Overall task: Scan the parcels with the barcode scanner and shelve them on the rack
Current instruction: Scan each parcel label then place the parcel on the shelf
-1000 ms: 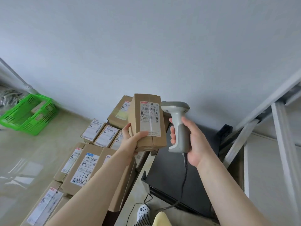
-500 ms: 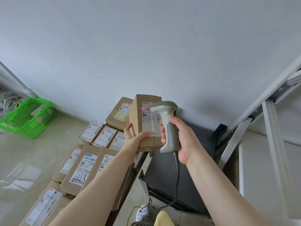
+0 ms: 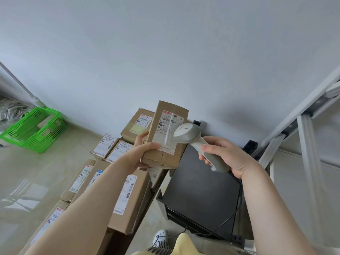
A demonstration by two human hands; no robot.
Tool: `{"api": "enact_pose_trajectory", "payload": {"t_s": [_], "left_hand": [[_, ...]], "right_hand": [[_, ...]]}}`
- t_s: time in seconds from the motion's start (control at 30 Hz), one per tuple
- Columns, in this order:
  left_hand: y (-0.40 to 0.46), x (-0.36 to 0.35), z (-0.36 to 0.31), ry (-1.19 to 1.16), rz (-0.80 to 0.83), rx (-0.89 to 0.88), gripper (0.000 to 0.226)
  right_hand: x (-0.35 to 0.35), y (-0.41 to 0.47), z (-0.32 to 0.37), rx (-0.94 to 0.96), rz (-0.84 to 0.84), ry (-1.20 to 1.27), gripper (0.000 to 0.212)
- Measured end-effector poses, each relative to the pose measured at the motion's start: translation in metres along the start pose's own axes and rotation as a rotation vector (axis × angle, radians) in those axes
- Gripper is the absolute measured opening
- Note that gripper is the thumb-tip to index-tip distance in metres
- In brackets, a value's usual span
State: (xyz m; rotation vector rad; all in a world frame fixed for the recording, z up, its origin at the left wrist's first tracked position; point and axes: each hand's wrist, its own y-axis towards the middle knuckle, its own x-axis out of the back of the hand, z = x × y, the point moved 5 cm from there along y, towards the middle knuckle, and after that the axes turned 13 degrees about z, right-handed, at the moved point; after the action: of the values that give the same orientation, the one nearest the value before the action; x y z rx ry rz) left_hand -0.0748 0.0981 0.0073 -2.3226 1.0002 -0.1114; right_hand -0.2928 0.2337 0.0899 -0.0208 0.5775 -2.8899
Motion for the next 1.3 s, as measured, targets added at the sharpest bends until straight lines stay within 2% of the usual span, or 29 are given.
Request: {"api": "enact_pose_trajectory", "payload": {"t_s": [0.2, 0.33, 0.8, 0.9, 0.97, 1.1, 1.2, 1.3], "left_hand": [[-0.008, 0.017, -0.013, 0.045, 0.023, -0.025, 0.108], [-0.01, 0.024, -0.015, 0.076, 0.017, -0.023, 0.107], [-0.017, 0.034, -0.014, 0.096, -0.002, -0.013, 0.108], [-0.017, 0.035, -0.013, 0.078, -0.027, -0.024, 0.108], [-0.018, 0.036, -0.012, 0.053, -0.065, -0.044, 0.111], [-0.021, 0.034, -0.004, -0.017, -0.126, -0.093, 0.113], [-0.022, 0.024, 0.004, -0.06, -0.127, -0.103, 0.105], [-0.021, 0.014, 0.013, -0.101, -0.117, -0.108, 0.095]], "right_hand": [[0.004, 0.0, 0.005, 0.071, 0.042, -0.073, 0.036], [0.003, 0.003, 0.009, 0.13, 0.06, -0.11, 0.028], [0.004, 0.008, 0.012, 0.135, 0.024, -0.106, 0.029], [0.013, 0.012, 0.001, 0.108, -0.072, 0.023, 0.022], [0.024, 0.02, -0.017, 0.057, -0.212, 0.09, 0.017], [0.051, 0.049, -0.088, -0.153, -0.559, 0.12, 0.035], [0.054, 0.063, -0.144, -0.295, -0.694, 0.214, 0.039], [0.052, 0.068, -0.176, -0.355, -0.798, 0.231, 0.038]]}}
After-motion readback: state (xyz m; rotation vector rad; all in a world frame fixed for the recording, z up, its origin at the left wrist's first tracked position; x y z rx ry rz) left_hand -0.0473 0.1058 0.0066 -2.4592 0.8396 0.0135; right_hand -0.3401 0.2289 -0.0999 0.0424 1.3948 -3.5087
